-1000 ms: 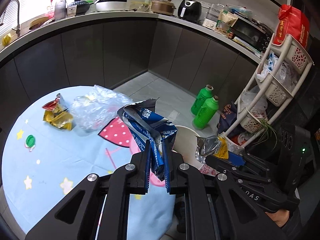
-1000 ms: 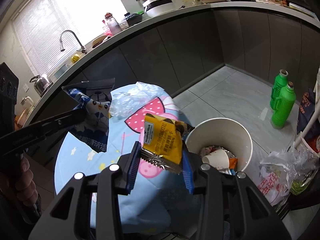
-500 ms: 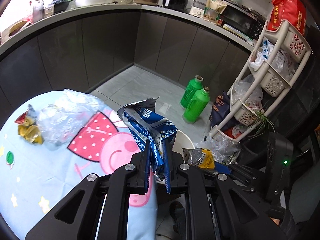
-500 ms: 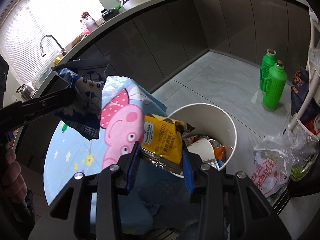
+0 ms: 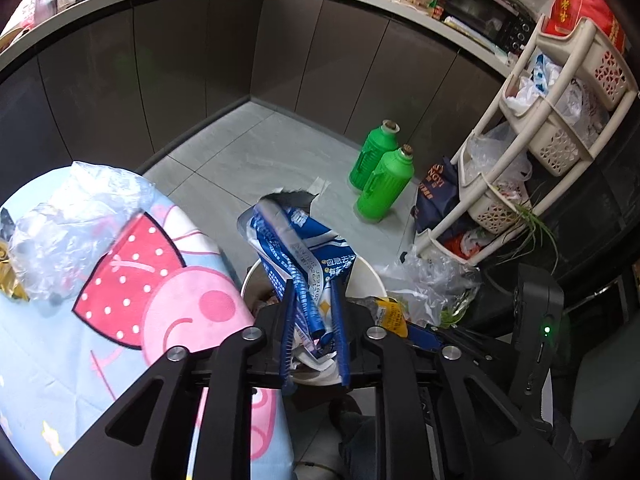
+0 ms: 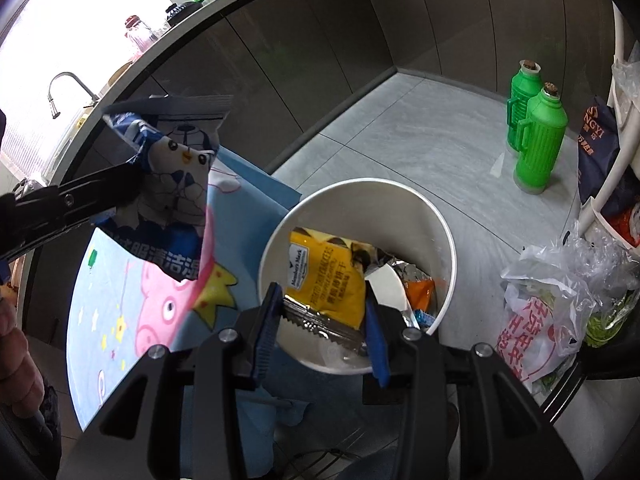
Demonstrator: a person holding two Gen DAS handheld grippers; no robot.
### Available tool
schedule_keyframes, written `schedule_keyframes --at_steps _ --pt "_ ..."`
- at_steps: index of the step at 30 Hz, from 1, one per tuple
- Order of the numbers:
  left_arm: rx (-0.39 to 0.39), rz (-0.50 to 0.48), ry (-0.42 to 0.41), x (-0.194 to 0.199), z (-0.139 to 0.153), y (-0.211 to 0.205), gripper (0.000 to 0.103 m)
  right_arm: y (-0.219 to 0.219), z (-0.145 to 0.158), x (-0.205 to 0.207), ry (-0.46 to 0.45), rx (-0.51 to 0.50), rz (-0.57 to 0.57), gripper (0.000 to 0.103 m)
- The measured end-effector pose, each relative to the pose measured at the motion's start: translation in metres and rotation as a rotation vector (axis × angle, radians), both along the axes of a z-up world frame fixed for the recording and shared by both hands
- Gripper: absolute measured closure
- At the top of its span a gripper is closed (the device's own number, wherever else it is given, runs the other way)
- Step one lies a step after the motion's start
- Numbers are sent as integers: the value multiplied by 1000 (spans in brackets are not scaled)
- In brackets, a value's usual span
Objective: Collect trash
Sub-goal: 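Carry both snack bags over the white bin and open both tools, then move both tools back over the table toward the plastic bag and gold wrapper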
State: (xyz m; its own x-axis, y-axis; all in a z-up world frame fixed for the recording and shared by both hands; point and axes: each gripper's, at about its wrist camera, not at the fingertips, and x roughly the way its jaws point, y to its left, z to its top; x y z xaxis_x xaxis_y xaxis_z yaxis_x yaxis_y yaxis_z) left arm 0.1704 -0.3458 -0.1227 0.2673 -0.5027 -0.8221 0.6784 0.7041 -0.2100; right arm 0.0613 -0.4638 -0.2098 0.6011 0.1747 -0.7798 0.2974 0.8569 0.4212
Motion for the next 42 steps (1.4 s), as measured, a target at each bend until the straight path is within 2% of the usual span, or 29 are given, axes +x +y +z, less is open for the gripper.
schedule_keyframes --at_steps 1,2,3,5,7,9,11,12,14,19,30,34,42 --pt "5 0 -1 1 -2 -2 80 0 -2 2 0 -6 -4 62" --pt "7 3 -7 0 -3 -3 75 -2 -5 3 1 -12 -7 57" --pt "6 8 -17 0 -3 -4 71 -2 -8 5 4 -16 -5 44" --pt "7 18 -40 -1 -3 -3 52 -2 -10 7 -3 -25 1 29" --pt "7 31 -71 -3 0 -1 39 0 -11 7 -13 -29 15 24" --pt "9 47 -103 -4 3 1 29 1 -12 6 -24 -35 21 5" --pt "14 68 -132 -6 7 4 13 2 -11 5 -34 -47 22 3" --pt "14 85 -147 -6 8 6 10 2 -11 5 -30 -49 25 3" --pt "15 115 -163 -7 11 11 8 2 -10 5 -23 -47 24 3" --pt "6 150 -132 -3 15 24 8 7 -1 3 -27 -51 21 3" --pt "-36 233 -153 -12 47 74 8 37 41 3 -77 -73 67 3" --pt "-47 318 -153 -14 58 118 8 57 62 4 -105 -79 106 3" --pt "-10 525 -142 -1 60 213 8 109 97 23 -157 -110 214 3"
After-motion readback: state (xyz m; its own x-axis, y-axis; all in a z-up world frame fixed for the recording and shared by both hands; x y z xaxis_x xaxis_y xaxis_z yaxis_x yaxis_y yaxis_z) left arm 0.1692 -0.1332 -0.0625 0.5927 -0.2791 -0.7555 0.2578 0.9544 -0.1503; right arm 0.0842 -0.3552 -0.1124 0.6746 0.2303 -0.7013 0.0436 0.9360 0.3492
